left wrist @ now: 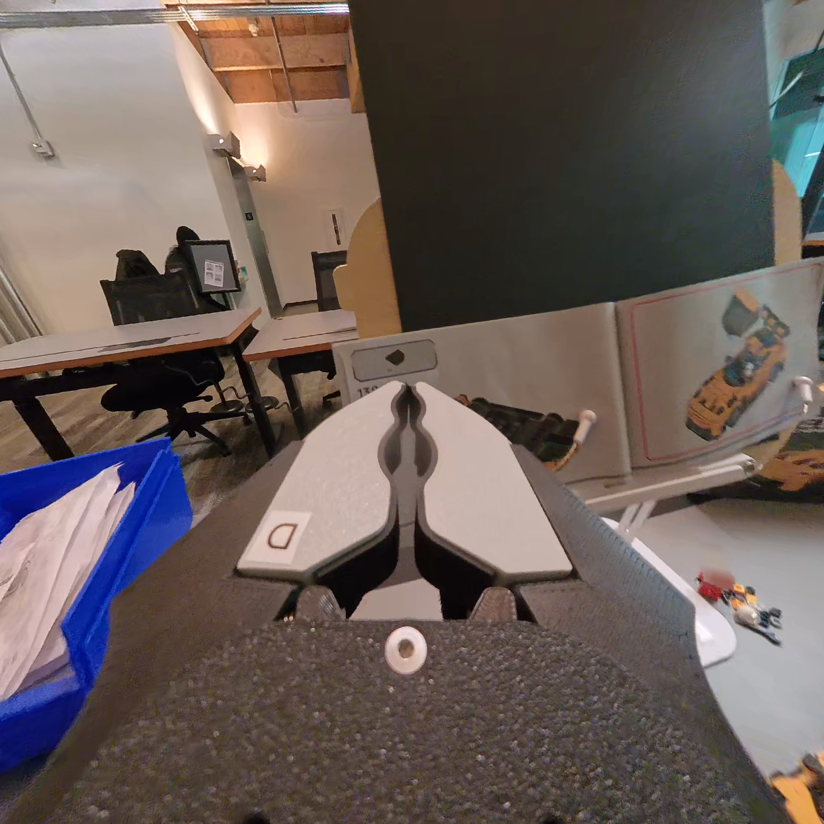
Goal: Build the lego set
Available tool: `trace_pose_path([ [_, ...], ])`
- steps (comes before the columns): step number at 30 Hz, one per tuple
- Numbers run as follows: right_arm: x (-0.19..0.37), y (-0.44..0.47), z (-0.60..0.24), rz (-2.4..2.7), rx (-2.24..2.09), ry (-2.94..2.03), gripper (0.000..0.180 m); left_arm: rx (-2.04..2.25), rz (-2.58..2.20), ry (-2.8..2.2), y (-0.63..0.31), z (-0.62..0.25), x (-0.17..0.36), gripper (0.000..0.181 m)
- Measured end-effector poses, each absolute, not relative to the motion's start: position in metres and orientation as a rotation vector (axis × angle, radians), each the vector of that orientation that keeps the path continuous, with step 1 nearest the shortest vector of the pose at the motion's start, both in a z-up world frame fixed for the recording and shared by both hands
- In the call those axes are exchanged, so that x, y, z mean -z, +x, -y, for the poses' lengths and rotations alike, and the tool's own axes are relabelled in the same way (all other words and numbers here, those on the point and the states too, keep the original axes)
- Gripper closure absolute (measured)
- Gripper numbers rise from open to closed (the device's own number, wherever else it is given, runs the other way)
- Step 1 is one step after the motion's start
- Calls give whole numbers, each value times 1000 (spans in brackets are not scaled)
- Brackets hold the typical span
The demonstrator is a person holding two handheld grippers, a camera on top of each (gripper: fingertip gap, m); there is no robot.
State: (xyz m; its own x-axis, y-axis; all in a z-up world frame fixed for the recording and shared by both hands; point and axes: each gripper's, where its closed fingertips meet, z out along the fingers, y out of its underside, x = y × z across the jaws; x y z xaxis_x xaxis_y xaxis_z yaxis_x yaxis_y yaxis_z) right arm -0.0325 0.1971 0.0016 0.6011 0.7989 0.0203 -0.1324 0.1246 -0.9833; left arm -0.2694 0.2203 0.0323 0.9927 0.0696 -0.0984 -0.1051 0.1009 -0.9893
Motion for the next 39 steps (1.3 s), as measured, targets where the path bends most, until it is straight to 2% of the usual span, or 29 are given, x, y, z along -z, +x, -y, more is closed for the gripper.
trace_pose_path([
  [13, 19, -29, -211, 677, -673, -1226, 180, -142, -36, -1466, -280, -251, -16, 181],
  [27, 23, -24, -212, 695, -665, -1240, 179, -28, -254, -1642, -201, -278, 50, 181],
  [28, 23, -25, -212, 699, -666, -1241, 178, -25, -276, -1651, -198, -280, 56, 177],
  [39, 26, -30, -208, 727, -651, -1243, 178, 32, -379, -1676, -186, -282, 62, 181],
])
